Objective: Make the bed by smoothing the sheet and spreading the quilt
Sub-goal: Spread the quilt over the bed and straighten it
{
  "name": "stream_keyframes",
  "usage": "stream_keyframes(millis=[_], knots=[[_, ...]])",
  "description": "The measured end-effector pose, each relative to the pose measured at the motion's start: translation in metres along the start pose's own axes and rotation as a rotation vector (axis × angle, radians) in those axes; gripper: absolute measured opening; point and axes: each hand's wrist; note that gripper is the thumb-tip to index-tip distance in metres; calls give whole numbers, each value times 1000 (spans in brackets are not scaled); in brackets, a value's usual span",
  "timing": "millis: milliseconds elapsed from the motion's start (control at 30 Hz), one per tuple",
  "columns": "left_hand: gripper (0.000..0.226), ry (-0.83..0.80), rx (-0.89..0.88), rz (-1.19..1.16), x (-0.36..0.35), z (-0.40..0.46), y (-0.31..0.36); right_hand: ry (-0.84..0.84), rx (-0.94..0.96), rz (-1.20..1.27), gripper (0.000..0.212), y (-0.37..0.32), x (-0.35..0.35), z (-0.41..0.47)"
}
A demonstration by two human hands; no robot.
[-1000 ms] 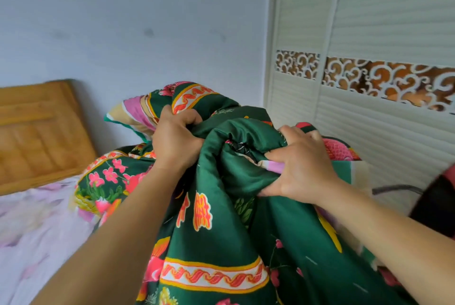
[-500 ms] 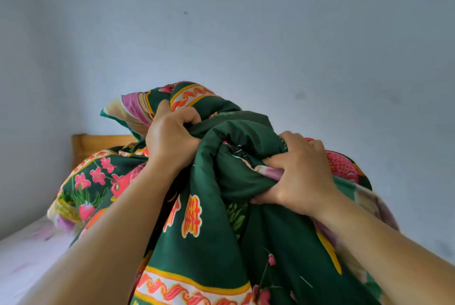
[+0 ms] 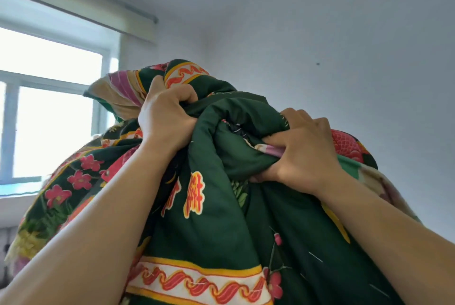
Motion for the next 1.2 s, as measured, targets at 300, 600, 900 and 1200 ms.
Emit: stream_keyframes(millis=[300, 600, 900, 1200], knots=[[21, 113, -133, 272, 49, 73, -115, 53, 67, 276, 53, -81, -110, 96], [16, 216, -127, 505, 84, 90, -291, 21, 198, 469, 62, -182, -283, 166], [28, -537, 814, 901, 106, -117, -510, -1052, 400, 278, 47, -287, -531, 44], [52, -901, 1262, 741, 76, -242, -559, -1334, 360, 278, 21, -285, -608, -15]])
Point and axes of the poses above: each hand's wrist, its own z-axis towards the middle knuckle, its own x-axis out of the back of the hand, y = z × x, and after that the axes turned 3 degrees about -z, right-handed
